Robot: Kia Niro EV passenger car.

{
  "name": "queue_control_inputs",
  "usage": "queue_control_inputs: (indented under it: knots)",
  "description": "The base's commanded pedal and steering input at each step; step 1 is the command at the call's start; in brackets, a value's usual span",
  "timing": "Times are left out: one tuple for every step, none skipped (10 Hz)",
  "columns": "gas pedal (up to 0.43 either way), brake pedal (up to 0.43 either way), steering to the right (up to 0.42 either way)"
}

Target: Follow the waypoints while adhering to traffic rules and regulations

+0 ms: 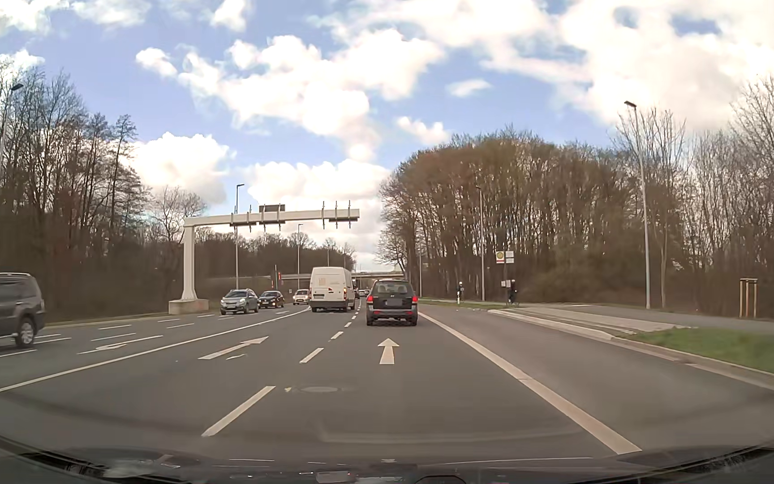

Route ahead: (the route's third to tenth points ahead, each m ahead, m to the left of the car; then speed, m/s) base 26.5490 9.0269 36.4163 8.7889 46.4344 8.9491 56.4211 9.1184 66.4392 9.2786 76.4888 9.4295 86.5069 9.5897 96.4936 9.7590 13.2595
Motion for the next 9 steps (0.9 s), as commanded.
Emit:
queue_control_inputs:
  knots:
    - [0.268, 0.000, -0.001]
    - [0.248, 0.000, -0.001]
    - [0.240, 0.000, -0.004]
    - [0.228, 0.000, -0.007]
    - [0.228, 0.000, -0.010]
    - [0.209, 0.000, -0.012]
    - [0.209, 0.000, -0.012]
    - [0.209, 0.000, -0.012]
    - [0.209, 0.000, -0.012]
